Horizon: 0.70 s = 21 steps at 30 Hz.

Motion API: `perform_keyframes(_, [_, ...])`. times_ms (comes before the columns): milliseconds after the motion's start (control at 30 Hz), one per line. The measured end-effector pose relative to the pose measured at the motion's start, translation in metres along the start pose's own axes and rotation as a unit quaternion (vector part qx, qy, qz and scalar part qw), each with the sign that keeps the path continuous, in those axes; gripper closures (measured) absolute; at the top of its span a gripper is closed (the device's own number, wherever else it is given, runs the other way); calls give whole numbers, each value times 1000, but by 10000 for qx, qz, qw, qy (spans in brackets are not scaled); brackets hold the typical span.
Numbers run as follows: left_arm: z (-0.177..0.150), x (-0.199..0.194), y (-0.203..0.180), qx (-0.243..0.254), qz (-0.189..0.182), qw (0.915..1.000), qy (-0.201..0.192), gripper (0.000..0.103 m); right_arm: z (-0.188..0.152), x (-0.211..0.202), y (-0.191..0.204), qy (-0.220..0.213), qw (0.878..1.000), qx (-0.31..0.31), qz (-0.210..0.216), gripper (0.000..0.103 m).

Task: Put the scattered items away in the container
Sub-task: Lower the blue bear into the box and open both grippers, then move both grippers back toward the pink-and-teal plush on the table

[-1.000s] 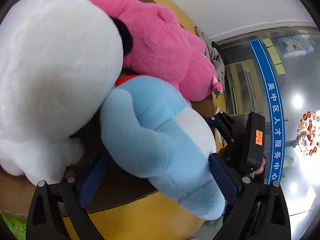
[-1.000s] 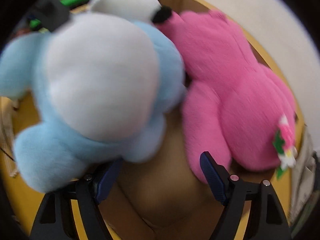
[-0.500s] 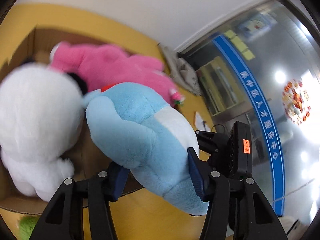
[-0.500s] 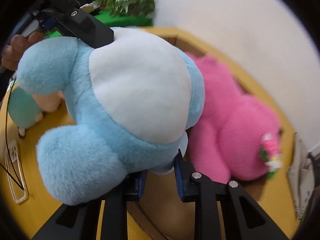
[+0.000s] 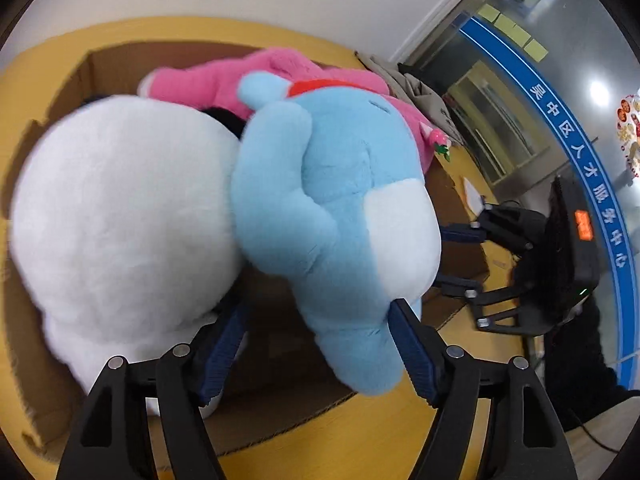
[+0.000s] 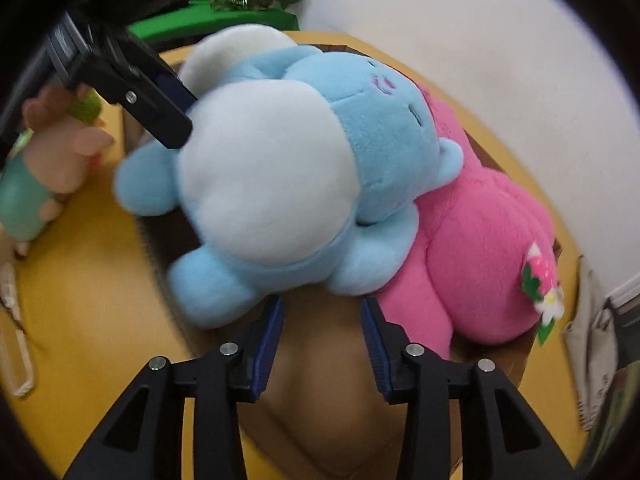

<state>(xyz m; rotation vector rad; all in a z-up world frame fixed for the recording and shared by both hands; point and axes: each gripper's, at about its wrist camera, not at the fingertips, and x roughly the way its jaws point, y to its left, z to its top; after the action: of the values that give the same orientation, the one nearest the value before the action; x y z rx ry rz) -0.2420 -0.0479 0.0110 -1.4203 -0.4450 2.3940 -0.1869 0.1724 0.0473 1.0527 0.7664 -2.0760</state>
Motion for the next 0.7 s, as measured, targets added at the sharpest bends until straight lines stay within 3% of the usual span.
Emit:
perform_keyframes(100, [-1,-25,-2,12,-55,9994,-340,27,1,-33,-22,-303,9984,416,221,61])
perform_keyframes(167, [1,-38,-7,-43,-34,9985,-542,25,13,-58,-42,-864,9910,877,532,61])
perform_keyframes(267, [-2,-46,-20,-24,50,9972,-741,23,39,-57,-56,-1356,9804,1191,788,61])
perform_keyframes(333, [-7,-48,-26,31,219,9968,-763,22,55,-32,-50,-1229,9824,1232,680,61])
perform_keyframes(467, [-28,-51,-36,-39,458,9959,-784,18,63,37,-25,-357,9868,1419,693,58])
perform_keyframes(533, [-39,-54,-43,-3,615,9947,-822,17,61,31,-14,-502,9880,1411,369,57])
perform_keyframes(633, [-55,-59,-57,98,753,9925,-956,16,47,8,-1,-650,9821,1756,201,42])
perform_keyframes(700, [-66,-63,-66,205,831,9905,-1078,13,35,-11,10,-789,9775,1955,34,42])
